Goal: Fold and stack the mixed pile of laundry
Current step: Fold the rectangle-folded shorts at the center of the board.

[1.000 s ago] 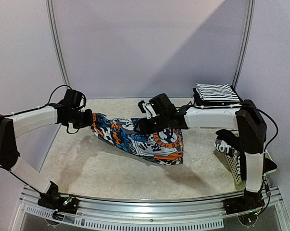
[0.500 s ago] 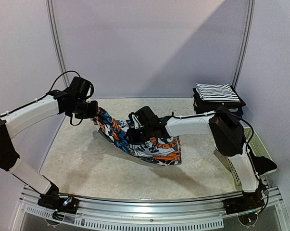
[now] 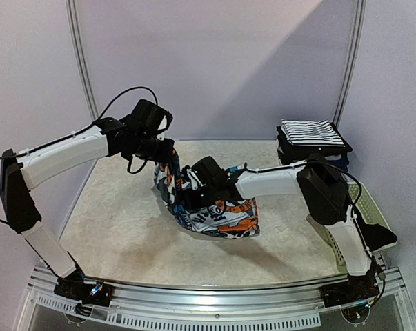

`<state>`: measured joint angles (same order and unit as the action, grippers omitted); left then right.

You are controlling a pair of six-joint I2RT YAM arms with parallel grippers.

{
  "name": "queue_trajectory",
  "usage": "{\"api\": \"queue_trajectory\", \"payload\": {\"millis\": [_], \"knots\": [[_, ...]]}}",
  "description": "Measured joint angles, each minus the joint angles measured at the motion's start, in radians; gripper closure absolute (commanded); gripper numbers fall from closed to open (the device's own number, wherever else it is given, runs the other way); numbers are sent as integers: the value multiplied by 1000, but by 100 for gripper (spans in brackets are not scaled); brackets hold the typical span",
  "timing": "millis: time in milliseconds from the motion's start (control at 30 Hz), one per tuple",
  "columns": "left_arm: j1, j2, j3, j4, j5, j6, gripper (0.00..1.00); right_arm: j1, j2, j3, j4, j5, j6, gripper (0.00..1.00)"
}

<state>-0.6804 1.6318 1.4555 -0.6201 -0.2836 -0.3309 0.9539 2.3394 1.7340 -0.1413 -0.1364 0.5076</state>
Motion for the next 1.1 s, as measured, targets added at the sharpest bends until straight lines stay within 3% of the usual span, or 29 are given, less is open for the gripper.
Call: {"api": "queue_trajectory", "payload": {"millis": [133,367,533,667,967,1100], "knots": [[-9,23,5,-10,-45,16,100,0,-111,-106,-47,77,-57,55],[-9,32,15,-32,-76,18,100,5,-343,-272,-55,154,-86,68],[-21,32,57,-48,-81,18,100,57,-335,-299,-17,116,-63,84],[-51,40,100,-62,-91,21,100,103,-270,-303,24,72,-37,89],[-137,71,143,-87,-89,39,100,112,-178,-313,90,30,-13,89],[-173,87,165,-86,-77,79,100,111,-207,-378,120,19,-22,72]]}}
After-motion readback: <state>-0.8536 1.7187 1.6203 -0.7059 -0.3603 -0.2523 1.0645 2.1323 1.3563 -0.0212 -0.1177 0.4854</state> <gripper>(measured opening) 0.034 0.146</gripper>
